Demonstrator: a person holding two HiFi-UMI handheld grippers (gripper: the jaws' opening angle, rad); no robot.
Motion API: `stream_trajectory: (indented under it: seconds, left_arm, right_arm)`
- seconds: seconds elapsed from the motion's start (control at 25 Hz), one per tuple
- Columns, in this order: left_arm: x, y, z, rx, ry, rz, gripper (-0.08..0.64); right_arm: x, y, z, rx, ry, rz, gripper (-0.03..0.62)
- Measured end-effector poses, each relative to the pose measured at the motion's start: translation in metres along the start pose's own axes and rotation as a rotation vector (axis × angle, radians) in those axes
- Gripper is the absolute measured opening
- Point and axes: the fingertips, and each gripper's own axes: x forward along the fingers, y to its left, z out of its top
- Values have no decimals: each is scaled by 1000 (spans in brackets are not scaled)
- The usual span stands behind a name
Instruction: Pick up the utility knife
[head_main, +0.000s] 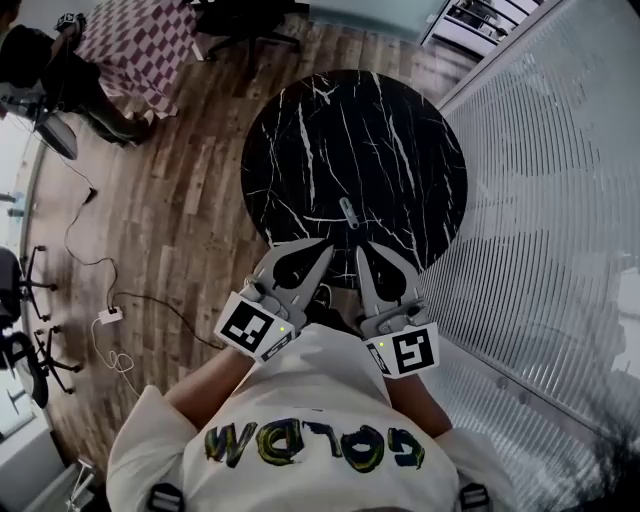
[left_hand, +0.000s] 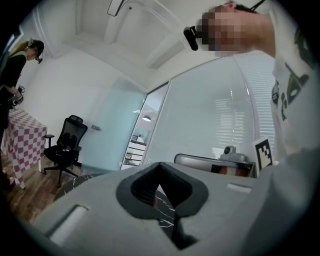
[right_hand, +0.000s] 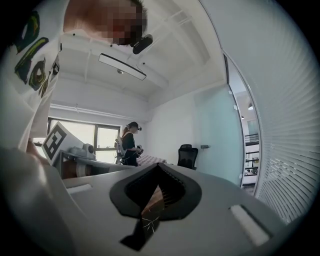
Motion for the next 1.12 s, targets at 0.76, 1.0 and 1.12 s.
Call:
stream_trajectory:
  seconds: [0.76, 1.0, 1.12]
  left_arm:
    - [75, 67, -135, -46, 162, -12, 2]
    - [95, 95, -194, -82, 196, -10, 3]
    - [105, 107, -223, -99, 222, -13, 2]
  right_arm:
    - [50, -68, -151, 62, 157, -26, 2]
    - [64, -87, -221, 61, 258, -42, 3]
    - [71, -98, -260, 74, 326, -61, 5]
